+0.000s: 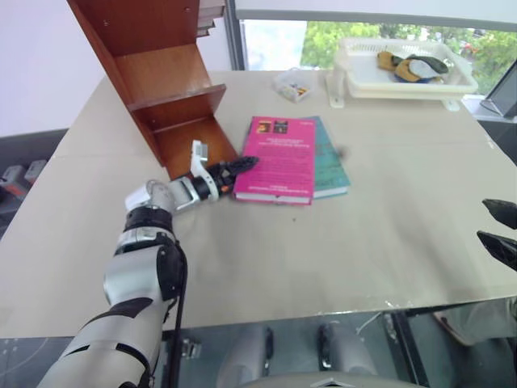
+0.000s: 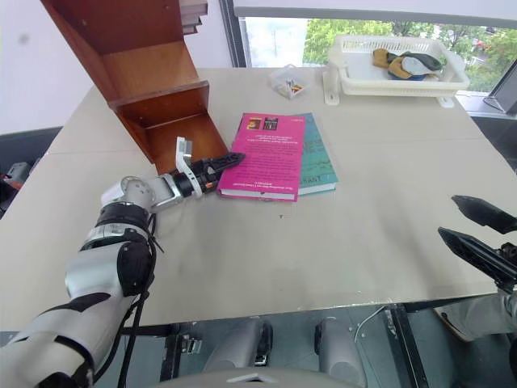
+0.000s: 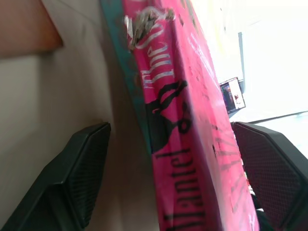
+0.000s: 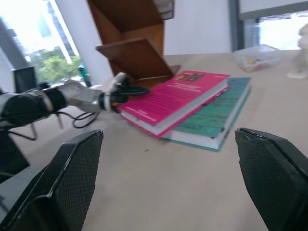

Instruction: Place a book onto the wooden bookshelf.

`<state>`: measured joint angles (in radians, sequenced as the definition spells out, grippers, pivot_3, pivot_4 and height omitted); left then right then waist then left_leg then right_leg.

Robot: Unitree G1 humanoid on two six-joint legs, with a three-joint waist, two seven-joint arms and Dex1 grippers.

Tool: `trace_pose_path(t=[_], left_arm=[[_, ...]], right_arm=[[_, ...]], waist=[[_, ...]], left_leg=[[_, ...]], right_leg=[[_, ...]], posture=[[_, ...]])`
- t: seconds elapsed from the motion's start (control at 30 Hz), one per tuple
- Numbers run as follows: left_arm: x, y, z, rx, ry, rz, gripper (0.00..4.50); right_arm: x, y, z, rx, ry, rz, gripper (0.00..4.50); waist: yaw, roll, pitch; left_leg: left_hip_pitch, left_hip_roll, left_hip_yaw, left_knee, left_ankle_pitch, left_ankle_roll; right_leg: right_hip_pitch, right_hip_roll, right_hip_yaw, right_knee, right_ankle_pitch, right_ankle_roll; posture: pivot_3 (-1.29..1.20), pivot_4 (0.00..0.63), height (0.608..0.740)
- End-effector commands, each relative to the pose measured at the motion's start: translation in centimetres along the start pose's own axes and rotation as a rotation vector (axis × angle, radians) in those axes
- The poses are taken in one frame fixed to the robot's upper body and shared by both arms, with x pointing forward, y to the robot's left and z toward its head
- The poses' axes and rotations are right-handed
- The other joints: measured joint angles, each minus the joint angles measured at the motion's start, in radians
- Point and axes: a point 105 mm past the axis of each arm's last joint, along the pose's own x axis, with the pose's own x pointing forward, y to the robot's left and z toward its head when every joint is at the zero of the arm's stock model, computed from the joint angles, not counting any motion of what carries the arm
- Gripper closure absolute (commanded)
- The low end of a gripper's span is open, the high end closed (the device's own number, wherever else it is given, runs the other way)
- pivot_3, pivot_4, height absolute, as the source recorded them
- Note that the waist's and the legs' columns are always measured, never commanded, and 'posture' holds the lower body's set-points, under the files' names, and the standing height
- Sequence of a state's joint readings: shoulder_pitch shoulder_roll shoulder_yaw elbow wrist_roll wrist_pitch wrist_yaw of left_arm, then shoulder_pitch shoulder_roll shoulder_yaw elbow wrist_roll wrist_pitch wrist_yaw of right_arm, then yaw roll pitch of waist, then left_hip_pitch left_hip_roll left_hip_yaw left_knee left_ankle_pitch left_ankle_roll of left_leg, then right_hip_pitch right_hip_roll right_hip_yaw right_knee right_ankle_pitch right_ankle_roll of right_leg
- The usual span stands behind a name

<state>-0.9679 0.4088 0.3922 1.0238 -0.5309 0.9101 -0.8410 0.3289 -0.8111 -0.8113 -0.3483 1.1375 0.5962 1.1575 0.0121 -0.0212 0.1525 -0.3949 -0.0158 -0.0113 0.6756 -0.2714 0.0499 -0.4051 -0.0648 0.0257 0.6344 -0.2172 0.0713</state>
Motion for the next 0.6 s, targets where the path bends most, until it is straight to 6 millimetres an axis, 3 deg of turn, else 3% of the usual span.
trace_pose_path(t=[0.03, 0.37, 0.6], left_arm=[[0.5, -1.4, 0.3, -0.06, -0.015, -0.066, 0.13], [-0.4, -4.4, -2.2, -0.202, 0.067, -0.201, 0.13], [-1.2, -4.5, -4.4, -0.222, 0.116, -0.177, 0.13]], right_arm=[[-0.1, 0.1, 1.4, -0.046, -0.005, 0.021, 0.0], [-0.2, -0.3, 1.0, -0.046, 0.015, 0.008, 0.0], [0.0, -0.5, 0.8, -0.051, 0.019, 0.004, 0.0]], waist=[[0.0, 0.0, 0.0], [0.001, 0.0, 0.0], [0.002, 0.0, 0.0]], left_leg=[[0.0, 0.0, 0.0, 0.0, 0.0, 0.0], [-0.001, 0.0, -0.001, 0.0, 0.0, 0.0], [-0.001, 0.0, -0.002, 0.0, 0.0, -0.001]], right_leg=[[0.0, 0.0, 0.0, 0.0, 0.0, 0.0], [0.0, -0.006, 0.0, -0.001, 0.0, 0.0], [-0.001, -0.008, 0.0, -0.001, 0.0, 0.0]], posture=[[0.0, 0.15, 0.74], [0.0, 0.15, 0.74], [0.0, 0.15, 0.74]])
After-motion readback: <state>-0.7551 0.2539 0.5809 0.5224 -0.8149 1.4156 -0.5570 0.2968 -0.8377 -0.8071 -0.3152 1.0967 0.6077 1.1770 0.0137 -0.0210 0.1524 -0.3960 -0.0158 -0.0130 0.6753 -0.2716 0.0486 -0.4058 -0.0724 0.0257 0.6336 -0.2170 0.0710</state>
